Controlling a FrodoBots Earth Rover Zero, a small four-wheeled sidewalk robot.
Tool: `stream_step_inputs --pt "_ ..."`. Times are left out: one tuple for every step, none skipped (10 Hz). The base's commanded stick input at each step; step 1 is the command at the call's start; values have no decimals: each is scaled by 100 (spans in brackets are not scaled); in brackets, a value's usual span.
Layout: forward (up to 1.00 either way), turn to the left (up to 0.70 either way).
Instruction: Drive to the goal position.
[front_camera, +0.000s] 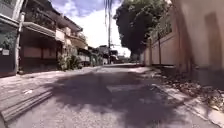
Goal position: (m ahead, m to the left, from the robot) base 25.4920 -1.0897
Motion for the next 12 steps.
stream_step_inputs --pt "100 0" --pt "100 0" --pt "100 0" --pt "100 0" --pt "100 0" --pt "100 0" --pt "100 0" --pt "100 0" --pt "100 0" --pt "100 0" --pt "100 0" --pt "100 0"
